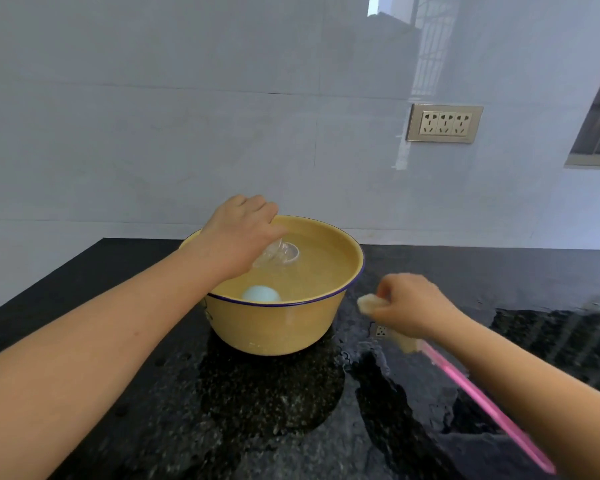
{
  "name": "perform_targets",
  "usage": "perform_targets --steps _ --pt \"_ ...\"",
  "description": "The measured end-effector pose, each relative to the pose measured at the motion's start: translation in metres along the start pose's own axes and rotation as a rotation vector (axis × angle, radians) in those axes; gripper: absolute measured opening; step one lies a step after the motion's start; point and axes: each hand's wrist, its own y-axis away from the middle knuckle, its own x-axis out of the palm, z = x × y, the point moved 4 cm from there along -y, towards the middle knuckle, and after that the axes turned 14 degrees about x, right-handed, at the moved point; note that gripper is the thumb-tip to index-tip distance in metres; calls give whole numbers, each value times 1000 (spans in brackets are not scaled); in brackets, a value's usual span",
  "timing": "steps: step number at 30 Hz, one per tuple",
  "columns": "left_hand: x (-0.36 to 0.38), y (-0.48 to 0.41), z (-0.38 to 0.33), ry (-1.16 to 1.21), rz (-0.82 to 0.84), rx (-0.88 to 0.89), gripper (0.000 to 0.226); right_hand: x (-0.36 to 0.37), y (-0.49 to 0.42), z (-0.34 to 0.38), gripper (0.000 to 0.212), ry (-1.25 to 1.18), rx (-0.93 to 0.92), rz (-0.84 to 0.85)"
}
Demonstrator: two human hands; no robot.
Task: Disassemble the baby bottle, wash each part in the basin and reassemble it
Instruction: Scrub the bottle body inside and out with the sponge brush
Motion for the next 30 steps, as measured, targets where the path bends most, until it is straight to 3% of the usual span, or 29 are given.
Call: perform_targets --steps 4,7,10,15,21,26,30 --pt "3 3 6 -54 -10 -19 37 -31 -10 13 32 -26 0 -259" --pt "23 5 10 149 144 -179 44 -49 -11 31 19 -54 -55 -394" --pt "34 10 12 426 239 -331 54 -58 -14 53 21 -68 -192 -477" --pt "50 11 18 736 319 -485 55 -45 -27 92 32 -14 -411 -352" --pt "69 5 17 857 478 -466 55 -28 -47 110 35 116 -388 -227" --pt "78 4 12 896 520 -422 60 -19 -53 105 53 30 -346 -7" --pt "86 2 11 901 507 -382 55 -21 -54 93 73 150 -314 49"
